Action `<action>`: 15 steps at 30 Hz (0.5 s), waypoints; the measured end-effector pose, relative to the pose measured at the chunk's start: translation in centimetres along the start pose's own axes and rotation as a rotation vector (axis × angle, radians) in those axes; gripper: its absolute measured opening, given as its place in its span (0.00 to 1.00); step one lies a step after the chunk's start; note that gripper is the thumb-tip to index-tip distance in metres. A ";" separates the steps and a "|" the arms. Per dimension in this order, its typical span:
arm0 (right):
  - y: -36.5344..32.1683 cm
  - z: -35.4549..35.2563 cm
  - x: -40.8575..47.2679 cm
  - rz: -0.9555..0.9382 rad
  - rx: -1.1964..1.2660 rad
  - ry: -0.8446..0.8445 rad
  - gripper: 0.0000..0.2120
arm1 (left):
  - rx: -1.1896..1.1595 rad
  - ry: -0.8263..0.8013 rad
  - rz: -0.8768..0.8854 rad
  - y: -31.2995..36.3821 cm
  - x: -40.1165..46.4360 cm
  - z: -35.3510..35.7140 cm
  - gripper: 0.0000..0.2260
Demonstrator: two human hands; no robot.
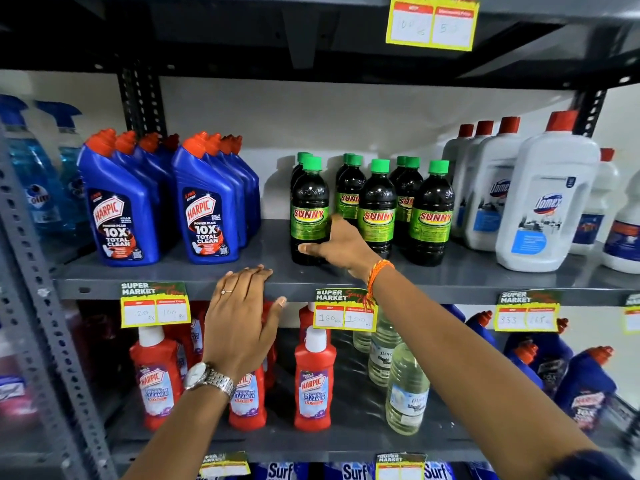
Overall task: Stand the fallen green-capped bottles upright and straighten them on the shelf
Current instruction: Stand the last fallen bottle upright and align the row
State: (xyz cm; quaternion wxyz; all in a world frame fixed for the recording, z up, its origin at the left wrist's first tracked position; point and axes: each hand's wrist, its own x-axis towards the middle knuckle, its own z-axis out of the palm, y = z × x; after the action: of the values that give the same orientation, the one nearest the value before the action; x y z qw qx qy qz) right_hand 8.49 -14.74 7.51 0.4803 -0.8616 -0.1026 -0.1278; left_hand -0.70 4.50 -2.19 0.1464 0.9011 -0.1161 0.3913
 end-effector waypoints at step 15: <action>3.9 -6.9 -5.0 0.148 -0.214 0.305 0.42 | -0.520 -0.455 -0.282 2.7 12.6 1.1 0.34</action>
State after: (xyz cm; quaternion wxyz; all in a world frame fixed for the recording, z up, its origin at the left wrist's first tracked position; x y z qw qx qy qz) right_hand 4.14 -22.97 6.27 0.4042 -0.8835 0.0490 -0.2316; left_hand 7.54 0.38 6.93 0.3933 0.9048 -0.1162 0.1145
